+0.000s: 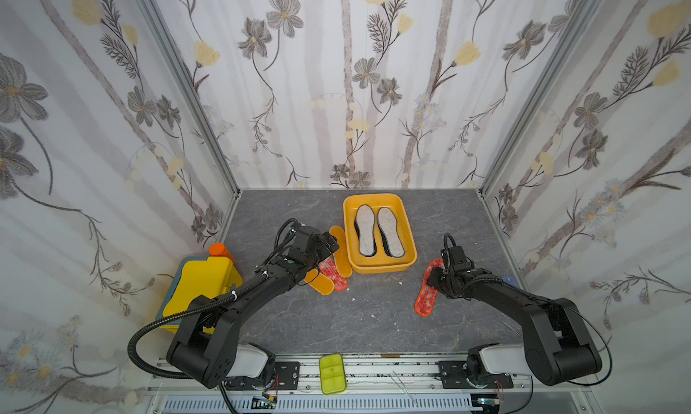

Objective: Put the insoles into the storage box
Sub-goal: Pick up the insole from the center of the board.

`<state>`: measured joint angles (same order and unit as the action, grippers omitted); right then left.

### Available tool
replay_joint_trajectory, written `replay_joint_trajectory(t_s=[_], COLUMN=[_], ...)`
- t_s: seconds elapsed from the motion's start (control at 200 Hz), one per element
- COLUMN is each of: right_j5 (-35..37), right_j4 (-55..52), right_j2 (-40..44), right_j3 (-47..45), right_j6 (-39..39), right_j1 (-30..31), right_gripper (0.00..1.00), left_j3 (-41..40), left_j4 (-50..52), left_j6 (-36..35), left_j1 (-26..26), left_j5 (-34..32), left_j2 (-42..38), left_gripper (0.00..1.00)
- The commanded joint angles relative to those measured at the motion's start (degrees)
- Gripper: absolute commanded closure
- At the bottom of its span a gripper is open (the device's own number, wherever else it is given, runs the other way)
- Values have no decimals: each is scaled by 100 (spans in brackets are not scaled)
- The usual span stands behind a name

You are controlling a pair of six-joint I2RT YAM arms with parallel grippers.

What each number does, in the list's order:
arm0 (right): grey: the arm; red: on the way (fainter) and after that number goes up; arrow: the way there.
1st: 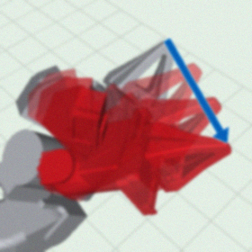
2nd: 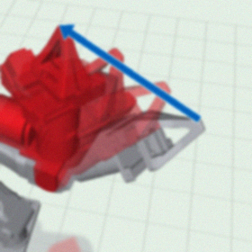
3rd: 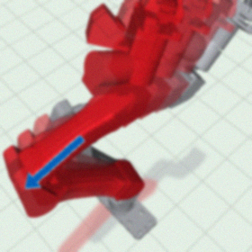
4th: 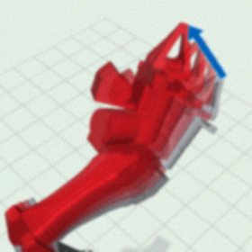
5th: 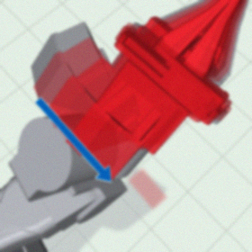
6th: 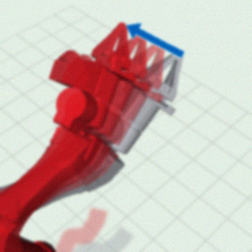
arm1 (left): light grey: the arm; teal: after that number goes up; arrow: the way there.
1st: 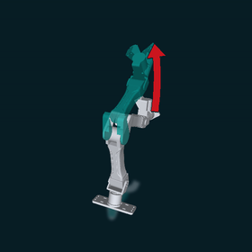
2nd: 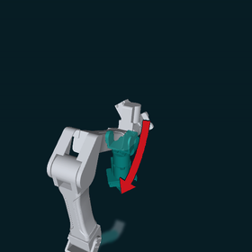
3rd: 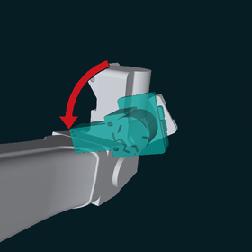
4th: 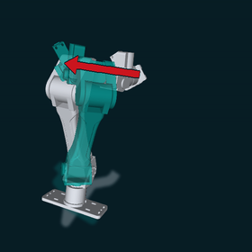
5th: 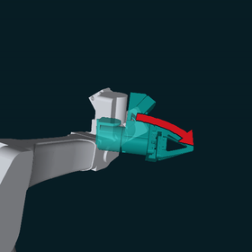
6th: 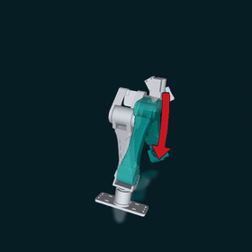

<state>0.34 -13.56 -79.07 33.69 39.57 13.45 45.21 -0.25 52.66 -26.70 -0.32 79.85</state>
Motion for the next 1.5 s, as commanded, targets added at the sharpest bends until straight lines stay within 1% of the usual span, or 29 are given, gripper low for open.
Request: replay_joint_trajectory(t_s=[0.0, 0.155, 0.3, 0.355, 0.46, 0.56, 0.694, 0.864, 0.984, 1.084, 1.159, 1.204, 1.284, 1.339, 1.494], right_j5=[22, 33, 217, 245, 355, 328, 283, 261, 217, 73, -55, -97, -2, 218, 548], right_j4=[-213, -104, -67, -53, -103, -179, -195, -193, -141, -24, 175, 285, 320, 251, -72], right_j2=[-182, -366, -763, -906, -1057, -1047, -988, -1094, -1094, -975, -702, -475, -57, 254, 675], right_j3=[-31, -16, 83, 94, 154, 196, 267, 358, 375, 360, 310, 291, 319, 378, 688], right_j6=[42, -21, -197, -245, -323, -363, -436, -529, -569, -616, -683, -752, -881, -934, -1270], right_j1=[-1, -2, 7, 8, 23, 17, 17, 13, 0, -70, -138, -165, -216, -250, -393], right_gripper=[43, 45, 52, 52, 57, 64, 79, 90, 94, 97, 100, 100, 100, 100, 100], left_j3=[21, 16, -13, -27, -74, -144, -197, -207, -218, -227, -235, -243, -279, -302, -318], left_j4=[-98, -63, -6, 24, 77, 74, 73, 81, 80, 78, 71, 62, 37, 21, -17], left_j6=[-98, -107, -107, -107, -98, -72, -60, -59, -55, -61, -46, -31, -15, 5, 16], left_j1=[-2, -2, -1, -2, 3, 7, 7, 6, 8, 2, 7, 2, 16, 16, 22], left_j5=[14, -2, -63, -89, -169, -222, -263, -241, -250, -239, -215, -199, -186, -189, -186], left_j2=[47, 28, -84, -150, -273, -397, -479, -482, -505, -514, -531, -544, -585, -601, -586], left_gripper=[0, 0, 0, 0, 0, 0, 0, 0, 0, 0, 0, 0, 0, 0, 0])
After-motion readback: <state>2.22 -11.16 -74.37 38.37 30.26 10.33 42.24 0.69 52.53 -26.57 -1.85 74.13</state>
